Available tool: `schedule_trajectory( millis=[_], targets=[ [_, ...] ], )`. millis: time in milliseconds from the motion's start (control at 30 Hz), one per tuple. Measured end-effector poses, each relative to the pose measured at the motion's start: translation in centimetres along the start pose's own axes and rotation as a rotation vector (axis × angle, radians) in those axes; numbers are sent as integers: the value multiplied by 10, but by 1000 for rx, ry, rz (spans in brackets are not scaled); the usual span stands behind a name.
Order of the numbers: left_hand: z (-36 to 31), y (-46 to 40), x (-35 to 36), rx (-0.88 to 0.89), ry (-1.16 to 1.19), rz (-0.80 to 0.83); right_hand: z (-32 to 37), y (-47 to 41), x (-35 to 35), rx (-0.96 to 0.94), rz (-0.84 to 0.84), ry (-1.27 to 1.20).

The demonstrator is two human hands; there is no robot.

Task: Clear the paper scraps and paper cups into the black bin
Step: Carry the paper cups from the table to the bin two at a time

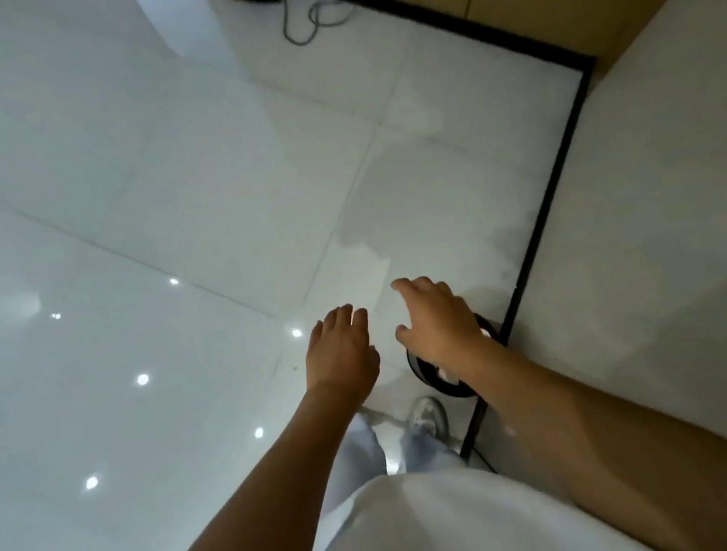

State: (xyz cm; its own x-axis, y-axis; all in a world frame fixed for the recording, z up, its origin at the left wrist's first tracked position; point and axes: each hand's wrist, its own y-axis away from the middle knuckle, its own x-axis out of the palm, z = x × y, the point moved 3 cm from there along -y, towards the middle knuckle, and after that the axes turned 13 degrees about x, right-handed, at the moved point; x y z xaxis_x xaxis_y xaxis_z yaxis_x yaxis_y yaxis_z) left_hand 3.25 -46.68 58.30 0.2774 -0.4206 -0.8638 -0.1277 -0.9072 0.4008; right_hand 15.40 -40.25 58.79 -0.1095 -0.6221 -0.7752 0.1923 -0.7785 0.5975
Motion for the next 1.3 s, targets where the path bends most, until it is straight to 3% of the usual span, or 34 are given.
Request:
schedule_trajectory(
  millis=[367, 567, 767, 1000, 1300],
  targets=[
    [221, 170, -89, -427, 114, -296, 301, 44, 14, -382, 11, 277],
    [356, 274, -106, -605, 139, -342, 469, 71, 64, -529, 36, 363],
    [457, 344, -116, -772, 212, -362, 594, 86, 98, -677, 83, 423],
    [583, 353, -155, -876, 251, -399, 721, 33, 97, -729, 117, 478],
    [769, 305, -264, -938, 268, -486, 935, -76, 59, -817, 80, 548]
  ],
)
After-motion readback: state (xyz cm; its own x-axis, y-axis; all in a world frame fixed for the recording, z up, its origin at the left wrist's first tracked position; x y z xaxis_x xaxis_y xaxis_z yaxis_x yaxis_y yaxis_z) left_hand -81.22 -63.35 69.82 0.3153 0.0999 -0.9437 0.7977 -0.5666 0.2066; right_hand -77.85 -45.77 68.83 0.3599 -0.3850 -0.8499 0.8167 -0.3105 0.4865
